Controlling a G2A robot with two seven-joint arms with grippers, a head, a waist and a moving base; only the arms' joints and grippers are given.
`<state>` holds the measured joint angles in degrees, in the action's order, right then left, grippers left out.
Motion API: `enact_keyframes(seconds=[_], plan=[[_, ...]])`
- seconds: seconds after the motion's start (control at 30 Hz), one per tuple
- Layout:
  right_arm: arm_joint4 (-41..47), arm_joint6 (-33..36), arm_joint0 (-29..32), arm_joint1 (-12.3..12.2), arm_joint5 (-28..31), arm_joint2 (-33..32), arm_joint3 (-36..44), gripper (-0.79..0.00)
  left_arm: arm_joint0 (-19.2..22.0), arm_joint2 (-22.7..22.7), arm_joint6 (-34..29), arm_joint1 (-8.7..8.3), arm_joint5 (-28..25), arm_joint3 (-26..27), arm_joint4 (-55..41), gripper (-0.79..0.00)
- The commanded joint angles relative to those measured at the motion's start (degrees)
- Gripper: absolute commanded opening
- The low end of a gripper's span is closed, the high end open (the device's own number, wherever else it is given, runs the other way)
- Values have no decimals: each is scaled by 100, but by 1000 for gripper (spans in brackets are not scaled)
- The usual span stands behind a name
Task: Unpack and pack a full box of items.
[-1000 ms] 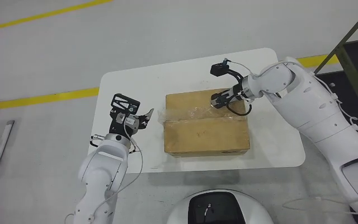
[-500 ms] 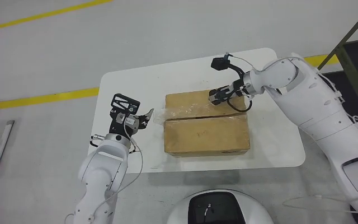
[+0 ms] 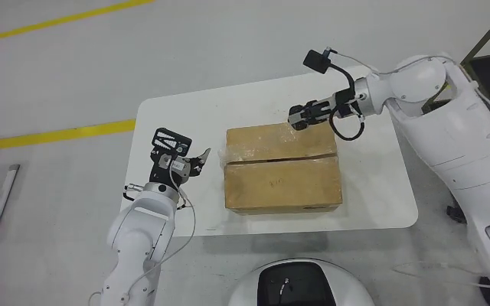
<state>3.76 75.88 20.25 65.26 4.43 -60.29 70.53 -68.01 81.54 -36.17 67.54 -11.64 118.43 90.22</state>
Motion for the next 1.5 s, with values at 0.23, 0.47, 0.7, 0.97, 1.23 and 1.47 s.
enact_keyframes(seconds=[0.23,0.47,0.7,0.97,1.23,1.47], plan=[[389,235,354,-196,-450,-587,675,-785,0,0,0,0,0,0,0,0],[123,510,637,-349,-538,-807,1003,-785,-50,6,104,1,23,-9,-5,0],[-201,797,993,-519,-495,-1066,1164,-785,-122,-34,235,6,-61,26,-21,0],[-525,824,1248,-644,-420,-1159,1272,-785,-41,-223,252,31,-96,-12,-54,-154],[-605,827,1343,-707,-324,-1082,1225,-785,145,-546,259,79,-112,-84,-183,-693],[-675,832,1317,-738,-262,-935,1138,-785,314,-938,240,134,-204,-148,-355,-785]])
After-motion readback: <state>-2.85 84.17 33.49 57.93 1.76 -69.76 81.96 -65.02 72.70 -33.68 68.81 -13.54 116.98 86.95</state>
